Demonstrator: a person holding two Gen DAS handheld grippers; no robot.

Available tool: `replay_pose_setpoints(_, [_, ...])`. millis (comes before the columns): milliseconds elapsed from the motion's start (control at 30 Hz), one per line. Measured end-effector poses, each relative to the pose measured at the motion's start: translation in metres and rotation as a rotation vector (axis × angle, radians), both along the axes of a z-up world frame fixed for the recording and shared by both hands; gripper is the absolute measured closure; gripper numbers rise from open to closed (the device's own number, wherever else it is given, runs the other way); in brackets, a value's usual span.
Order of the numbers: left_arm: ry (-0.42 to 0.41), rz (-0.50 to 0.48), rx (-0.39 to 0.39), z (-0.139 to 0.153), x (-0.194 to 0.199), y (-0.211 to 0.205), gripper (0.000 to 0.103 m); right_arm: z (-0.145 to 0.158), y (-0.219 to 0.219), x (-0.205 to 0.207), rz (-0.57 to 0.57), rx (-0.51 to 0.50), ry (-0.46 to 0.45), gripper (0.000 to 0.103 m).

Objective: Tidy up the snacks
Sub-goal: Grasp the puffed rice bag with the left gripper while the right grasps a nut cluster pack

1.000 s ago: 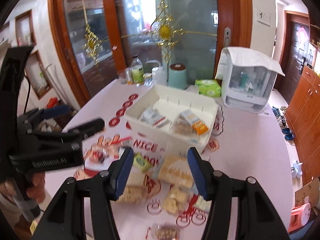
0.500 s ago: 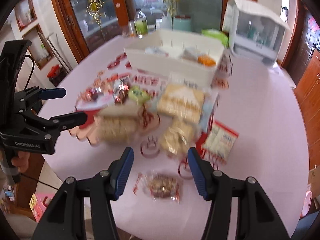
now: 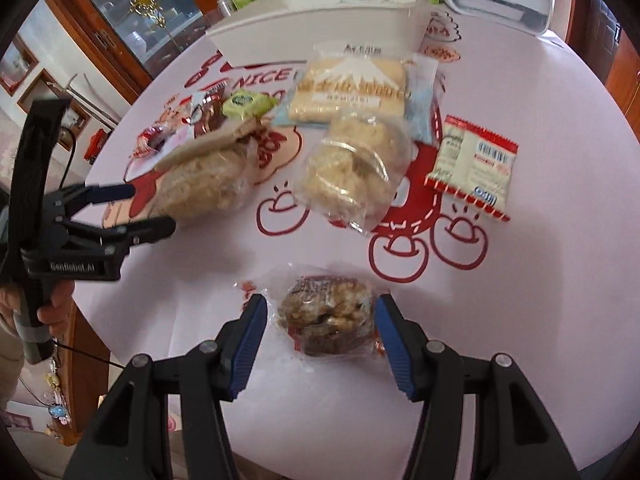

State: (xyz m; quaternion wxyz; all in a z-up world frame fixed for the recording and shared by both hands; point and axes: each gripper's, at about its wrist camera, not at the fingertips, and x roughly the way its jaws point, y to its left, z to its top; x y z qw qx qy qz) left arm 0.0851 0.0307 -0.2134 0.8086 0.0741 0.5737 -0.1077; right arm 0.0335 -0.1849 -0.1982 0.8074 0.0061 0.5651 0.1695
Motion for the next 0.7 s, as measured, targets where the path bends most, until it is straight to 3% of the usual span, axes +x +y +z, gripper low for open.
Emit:
replay_pose_setpoints(333, [0.018, -0.059, -0.006, -0.01, 0.035, -0.008, 0.004, -0.006, 0.015, 0.0, 0.043, -0.049, -0.055, 0.038])
replay_pose_setpoints(500, [0.025, -0.11, 0.012, -0.014, 0.042, -0.02, 0.004, -0.008, 0.019, 0.004, 0.055, -0.045, -0.064, 0.027])
replay_pose_setpoints(700, [0.044, -0.176, 0.044, -0.024, 0.051, -0.034, 0.004, -0.01, 0.029, 0.004, 0.079, -0.081, -0.092, 0.021])
